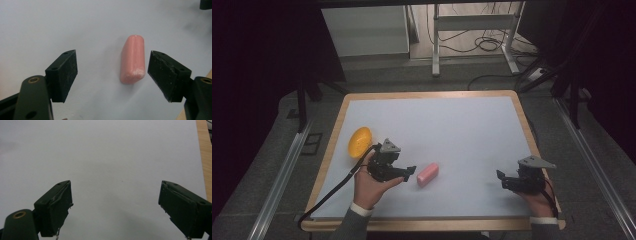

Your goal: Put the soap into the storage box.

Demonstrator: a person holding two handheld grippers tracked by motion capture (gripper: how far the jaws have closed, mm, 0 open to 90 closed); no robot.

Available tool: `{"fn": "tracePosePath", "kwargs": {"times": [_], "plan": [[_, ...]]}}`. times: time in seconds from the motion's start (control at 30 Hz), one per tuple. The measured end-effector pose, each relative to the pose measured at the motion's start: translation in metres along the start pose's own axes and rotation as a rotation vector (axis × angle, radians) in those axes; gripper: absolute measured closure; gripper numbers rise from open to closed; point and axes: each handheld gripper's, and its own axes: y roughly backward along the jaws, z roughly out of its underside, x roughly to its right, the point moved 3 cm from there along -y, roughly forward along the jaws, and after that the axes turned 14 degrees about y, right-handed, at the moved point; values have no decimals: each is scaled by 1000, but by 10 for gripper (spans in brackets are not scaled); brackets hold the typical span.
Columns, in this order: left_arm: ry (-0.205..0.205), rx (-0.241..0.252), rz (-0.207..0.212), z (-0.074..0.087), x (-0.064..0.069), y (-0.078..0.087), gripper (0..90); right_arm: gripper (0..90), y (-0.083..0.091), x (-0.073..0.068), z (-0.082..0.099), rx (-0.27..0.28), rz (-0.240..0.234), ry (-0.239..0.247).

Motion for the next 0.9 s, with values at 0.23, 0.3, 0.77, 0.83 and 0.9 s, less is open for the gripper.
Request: {"fn": "tracePosePath", "kwargs": {"times": [0.23,0.3,0.77,0.83,0.9], "plan": [[-11,-13,9,-4,6,-9,242,115,0,0,0,-3,2,-1],[-12,-16,13,-6,7,-12,241,115,-1,0,1,-3,0,0],[-24,-73,1,-13,9,-30,231,115,-2,-1,1,-8,4,1],[-23,-81,6,-14,10,-33,231,115,-3,-1,2,-8,3,0],[-17,-90,11,-14,10,-37,232,115,-3,-1,2,-10,3,2]]}}
